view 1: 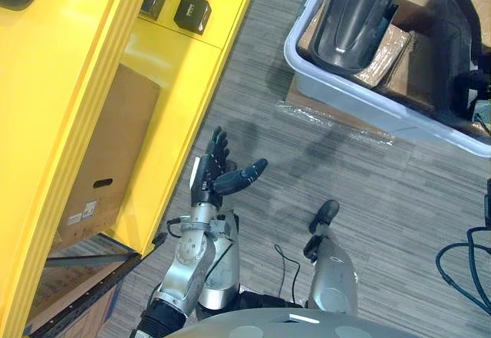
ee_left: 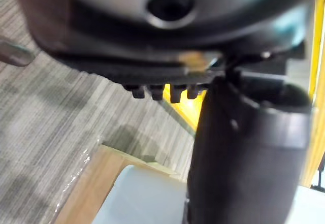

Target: Walk over and take three plastic housings, then place them on the shelf

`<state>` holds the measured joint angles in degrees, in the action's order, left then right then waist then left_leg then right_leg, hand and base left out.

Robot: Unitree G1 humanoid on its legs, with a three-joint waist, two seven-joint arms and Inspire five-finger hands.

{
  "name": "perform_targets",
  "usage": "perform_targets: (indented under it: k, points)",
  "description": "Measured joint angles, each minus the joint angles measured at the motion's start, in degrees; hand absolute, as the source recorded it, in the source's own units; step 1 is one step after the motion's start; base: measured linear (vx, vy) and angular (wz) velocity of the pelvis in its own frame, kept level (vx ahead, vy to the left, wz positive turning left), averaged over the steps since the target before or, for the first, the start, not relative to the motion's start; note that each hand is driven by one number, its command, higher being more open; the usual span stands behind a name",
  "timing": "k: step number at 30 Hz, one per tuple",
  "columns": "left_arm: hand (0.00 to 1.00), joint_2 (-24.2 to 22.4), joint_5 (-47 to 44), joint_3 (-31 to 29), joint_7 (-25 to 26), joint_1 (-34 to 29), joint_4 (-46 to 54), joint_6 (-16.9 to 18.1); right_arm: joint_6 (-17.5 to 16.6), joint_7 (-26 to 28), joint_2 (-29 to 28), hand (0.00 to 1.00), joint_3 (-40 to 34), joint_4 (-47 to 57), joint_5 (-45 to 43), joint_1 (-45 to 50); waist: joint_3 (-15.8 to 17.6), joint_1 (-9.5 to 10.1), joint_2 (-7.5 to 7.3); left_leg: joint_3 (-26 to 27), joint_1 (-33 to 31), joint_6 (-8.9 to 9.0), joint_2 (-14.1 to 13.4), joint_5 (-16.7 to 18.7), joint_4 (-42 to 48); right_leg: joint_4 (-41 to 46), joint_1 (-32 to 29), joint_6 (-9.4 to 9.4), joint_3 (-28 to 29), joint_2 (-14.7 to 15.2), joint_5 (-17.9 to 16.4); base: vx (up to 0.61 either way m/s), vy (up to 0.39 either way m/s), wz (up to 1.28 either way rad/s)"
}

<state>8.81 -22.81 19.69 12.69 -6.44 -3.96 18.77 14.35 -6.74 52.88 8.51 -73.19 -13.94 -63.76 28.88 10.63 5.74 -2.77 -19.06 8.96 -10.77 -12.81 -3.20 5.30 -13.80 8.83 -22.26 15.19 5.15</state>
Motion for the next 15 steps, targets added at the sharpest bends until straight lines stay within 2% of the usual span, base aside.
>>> perform_targets:
  k: [4, 8, 10, 13, 15]
  points:
    - [1.0, 0.1, -4.09, -3.35, -0.41, -3.0, 0.27, 0.23, 1.96, 0.5, -0.16, 0.0, -0.13, 1.09, -1.06, 1.75, -0.01, 0.19, 0.01, 0.64, 1.3, -0.12, 0.1, -0.07, -0.45, 0.42, 0.51, 0.11, 0.46, 0.3, -0.18, -0.01, -0.015, -0.04]
    - [1.0, 0.23, -5.89, -5.08, -0.75, -5.73, 3.42, 0.72, 1.45, 0.76, -0.18, 0.0, -1.33, 1.1, -1.03, 3.39, -0.01, 0.11, 0.01, 0.8, 2.74, -0.57, 0.35, -0.46, -1.44, 0.83, 1.42, 0.33, 0.44, 0.65, -0.45, 0.0, 0.0, 0.0]
    - [1.0, 0.2, -6.08, -5.15, -1.14, -6.2, 5.02, 1.3, 0.67, 0.4, -0.61, 0.0, -1.56, 1.11, -1.03, 4.39, -0.01, 0.12, -0.01, 0.79, 3.52, -0.58, 0.36, -0.48, -1.48, 0.87, 2.18, 0.48, 0.38, 0.67, -0.58, 0.0, 0.0, 0.0]
    - [1.0, 0.19, -5.82, -5.15, -3.47, -7.13, 8.18, 2.33, -2.28, -1.87, -2.29, 0.0, -2.33, 1.62, -0.87, 5.9, -0.03, -0.17, -0.05, 0.8, 5.02, -0.68, 0.29, -0.41, -1.51, 1.79, 3.34, 0.54, 0.37, 0.79, -1.37, 0.0, -0.011, 0.0]
    - [1.0, 0.26, -5.85, -5.03, -5.67, -7.48, 10.31, 2.4, -5.04, -5.94, -3.67, 0.0, -2.36, 5.36, 0.49, 8.03, -0.01, -0.76, -0.12, 0.95, 5.95, -0.77, 0.29, -0.35, -1.55, 1.75, 4.29, 0.57, 0.38, 0.8, -1.4, 0.0, 0.0, 0.0]
